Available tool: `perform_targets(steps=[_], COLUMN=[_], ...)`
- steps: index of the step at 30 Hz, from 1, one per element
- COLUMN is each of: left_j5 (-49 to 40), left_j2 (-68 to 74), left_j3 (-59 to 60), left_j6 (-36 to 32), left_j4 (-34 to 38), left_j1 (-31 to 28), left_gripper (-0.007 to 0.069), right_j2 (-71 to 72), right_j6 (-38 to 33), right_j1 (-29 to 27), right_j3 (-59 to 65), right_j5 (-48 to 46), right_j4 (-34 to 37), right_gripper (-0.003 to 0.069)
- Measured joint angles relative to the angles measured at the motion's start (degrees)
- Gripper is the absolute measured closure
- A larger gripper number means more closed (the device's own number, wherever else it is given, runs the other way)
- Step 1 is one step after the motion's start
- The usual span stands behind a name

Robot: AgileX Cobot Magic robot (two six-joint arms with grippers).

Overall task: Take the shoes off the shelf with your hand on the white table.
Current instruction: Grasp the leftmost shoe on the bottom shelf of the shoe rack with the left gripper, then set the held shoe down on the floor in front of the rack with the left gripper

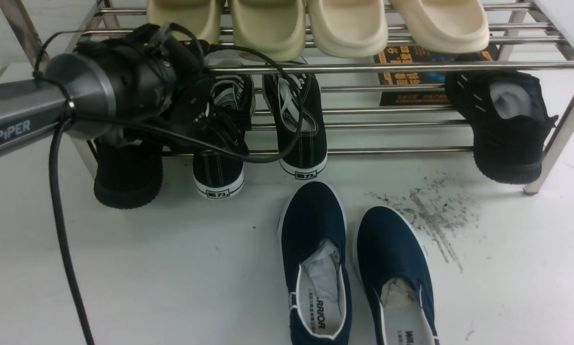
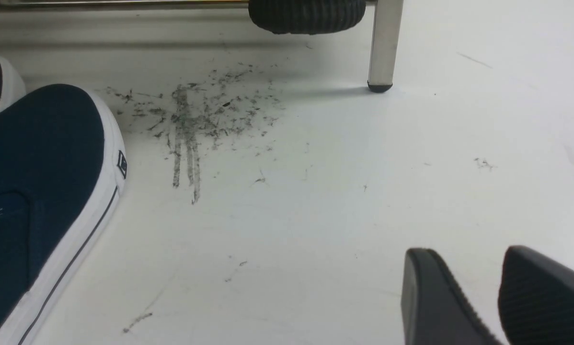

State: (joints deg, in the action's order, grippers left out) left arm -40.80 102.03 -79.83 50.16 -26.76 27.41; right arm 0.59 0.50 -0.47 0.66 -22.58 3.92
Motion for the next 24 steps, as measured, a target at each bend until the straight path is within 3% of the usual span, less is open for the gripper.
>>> perform_targets(steps=[3, 14, 24], left_j5=[-2.9, -17.6, -25.9], left_j2=[-2.9, -18.4, -31.9], left_j3=[0.0, 0.0, 6.8], left_j6=[-1.7, -20.5, -22.7], left_j4=[3.4, 26.8, 26.8], left_j1=[0.0, 0.1, 0.2], left_gripper=[0.0615, 0.0613, 0.0608], right_j2=[0.0, 0.0, 0.0], right_j6=[0.0, 0.0, 0.0], right_j1=[0.0, 0.0, 0.0], right_j3=[0.0, 0.0, 0.0], right_j5=[0.0, 0.0, 0.0], right_j4=[0.0, 0.0, 0.0], right_gripper=[0.0421, 0.0421, 0.0421])
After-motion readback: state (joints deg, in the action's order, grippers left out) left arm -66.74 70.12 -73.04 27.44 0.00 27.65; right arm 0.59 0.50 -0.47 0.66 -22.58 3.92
